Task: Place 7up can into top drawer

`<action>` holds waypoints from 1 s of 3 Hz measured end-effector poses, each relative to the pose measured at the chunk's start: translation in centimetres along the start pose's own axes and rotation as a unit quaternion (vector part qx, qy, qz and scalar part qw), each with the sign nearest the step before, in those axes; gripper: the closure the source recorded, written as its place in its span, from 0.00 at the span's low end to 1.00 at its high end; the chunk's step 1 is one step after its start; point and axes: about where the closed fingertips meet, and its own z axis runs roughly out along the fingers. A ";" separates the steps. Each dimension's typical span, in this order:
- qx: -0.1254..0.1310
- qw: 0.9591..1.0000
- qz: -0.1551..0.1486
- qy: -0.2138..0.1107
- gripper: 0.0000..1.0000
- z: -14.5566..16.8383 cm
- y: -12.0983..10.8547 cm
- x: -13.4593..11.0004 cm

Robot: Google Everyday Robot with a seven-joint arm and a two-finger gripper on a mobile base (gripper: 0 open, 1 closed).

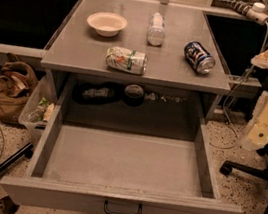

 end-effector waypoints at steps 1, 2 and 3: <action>0.000 1.000 0.000 0.000 0.00 0.0 0.0 0.0; 0.008 1.000 0.003 -0.011 0.00 0.6 -0.3 -0.5; 0.017 0.999 0.009 -0.031 0.00 4.1 -1.7 -2.6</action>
Offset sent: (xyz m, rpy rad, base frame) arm 0.0143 0.0111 -0.0144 0.0465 -0.0295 -0.0091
